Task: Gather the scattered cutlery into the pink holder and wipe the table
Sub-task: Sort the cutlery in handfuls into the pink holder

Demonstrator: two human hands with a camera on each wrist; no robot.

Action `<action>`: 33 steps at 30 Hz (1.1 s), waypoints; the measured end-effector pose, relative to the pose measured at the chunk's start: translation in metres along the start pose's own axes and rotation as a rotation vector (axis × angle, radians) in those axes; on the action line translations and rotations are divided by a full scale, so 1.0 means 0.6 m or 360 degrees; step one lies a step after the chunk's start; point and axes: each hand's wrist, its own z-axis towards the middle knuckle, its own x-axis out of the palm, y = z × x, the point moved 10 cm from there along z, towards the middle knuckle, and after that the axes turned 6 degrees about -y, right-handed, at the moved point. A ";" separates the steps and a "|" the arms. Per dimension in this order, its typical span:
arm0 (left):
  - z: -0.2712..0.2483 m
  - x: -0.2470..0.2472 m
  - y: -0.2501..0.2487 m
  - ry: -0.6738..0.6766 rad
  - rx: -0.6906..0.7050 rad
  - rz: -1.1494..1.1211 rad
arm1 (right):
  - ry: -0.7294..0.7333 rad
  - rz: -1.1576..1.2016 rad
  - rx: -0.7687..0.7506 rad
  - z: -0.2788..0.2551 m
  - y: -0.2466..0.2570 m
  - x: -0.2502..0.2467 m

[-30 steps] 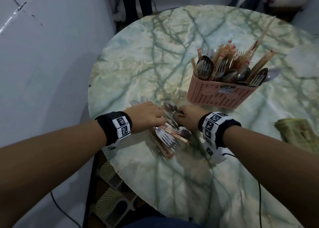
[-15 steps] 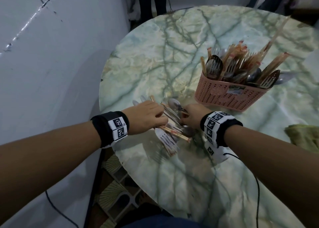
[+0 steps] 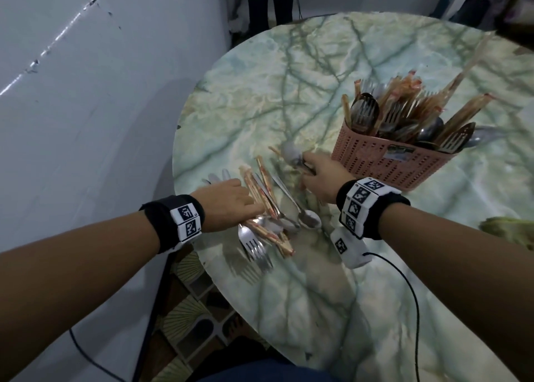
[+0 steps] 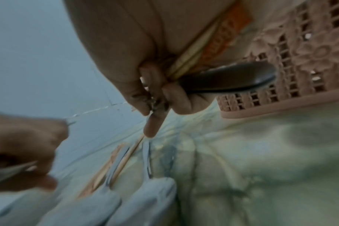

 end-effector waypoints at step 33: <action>-0.039 0.000 0.021 0.0040 -0.0019 0.0184 | -0.0148 -0.0108 -0.0336 0.019 0.035 -0.005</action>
